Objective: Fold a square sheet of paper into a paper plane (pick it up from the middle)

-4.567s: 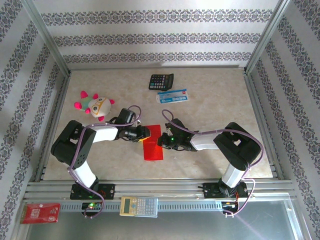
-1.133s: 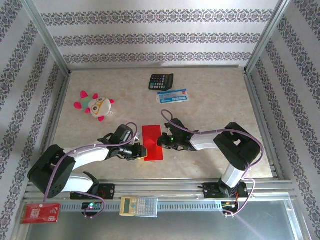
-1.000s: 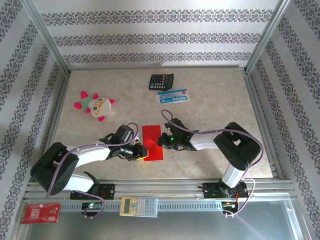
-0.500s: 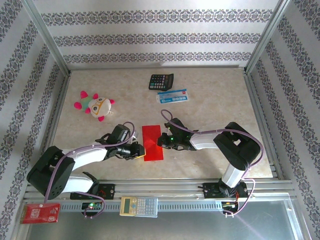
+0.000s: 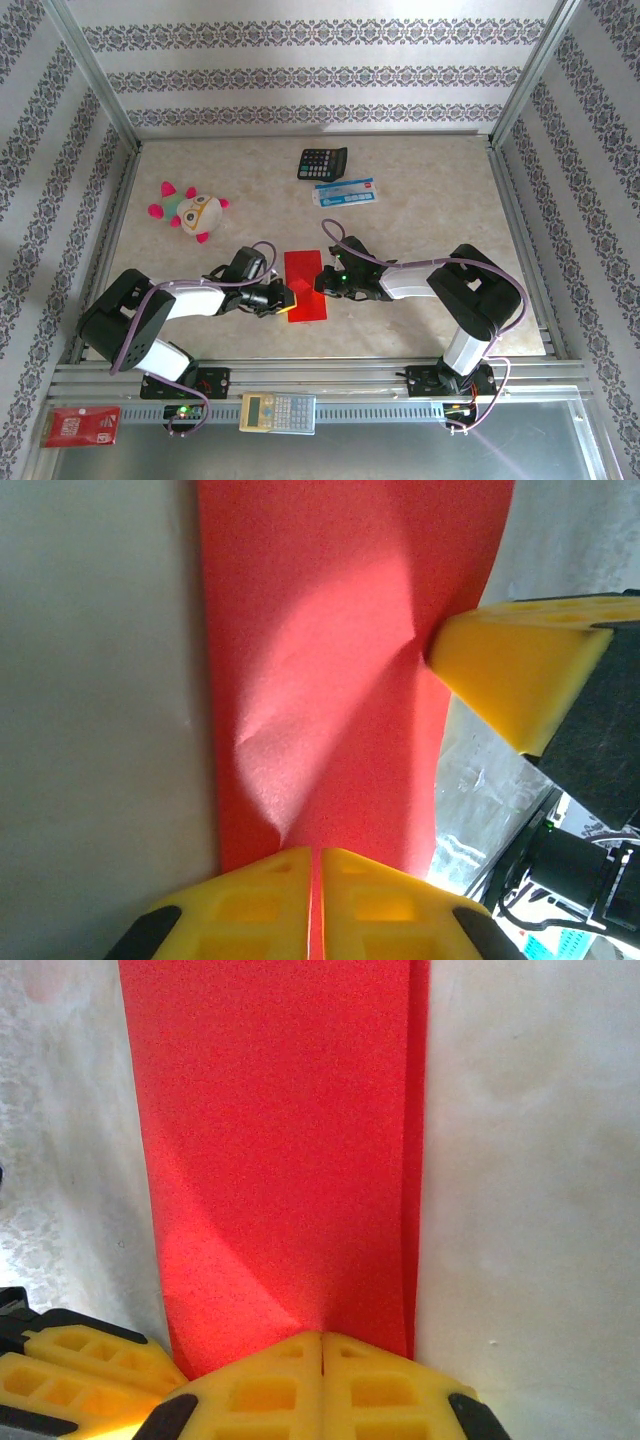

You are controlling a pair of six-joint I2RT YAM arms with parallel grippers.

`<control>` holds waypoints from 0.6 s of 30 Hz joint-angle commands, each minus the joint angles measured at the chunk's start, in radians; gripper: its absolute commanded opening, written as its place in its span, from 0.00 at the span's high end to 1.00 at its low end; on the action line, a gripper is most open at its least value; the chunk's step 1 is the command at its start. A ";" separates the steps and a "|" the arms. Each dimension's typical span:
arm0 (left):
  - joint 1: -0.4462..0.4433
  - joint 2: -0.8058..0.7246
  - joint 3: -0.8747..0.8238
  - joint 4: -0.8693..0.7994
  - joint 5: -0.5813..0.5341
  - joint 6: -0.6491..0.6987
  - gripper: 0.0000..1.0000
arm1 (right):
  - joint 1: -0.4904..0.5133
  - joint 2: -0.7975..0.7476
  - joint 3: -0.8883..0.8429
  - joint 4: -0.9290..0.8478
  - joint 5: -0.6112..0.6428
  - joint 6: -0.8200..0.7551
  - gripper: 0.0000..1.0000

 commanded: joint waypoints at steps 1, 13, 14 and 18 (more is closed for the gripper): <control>0.019 -0.003 0.015 0.041 0.010 -0.005 0.87 | 0.003 0.097 -0.071 -0.255 0.099 -0.029 1.00; 0.032 0.020 0.010 -0.112 -0.032 0.080 0.90 | 0.003 0.082 -0.080 -0.250 0.100 -0.021 1.00; 0.033 0.027 0.012 -0.122 -0.029 0.091 0.90 | 0.004 0.079 -0.081 -0.250 0.101 -0.019 1.00; 0.042 0.068 0.026 -0.144 -0.005 0.136 0.92 | 0.005 0.055 -0.085 -0.251 0.105 -0.011 1.00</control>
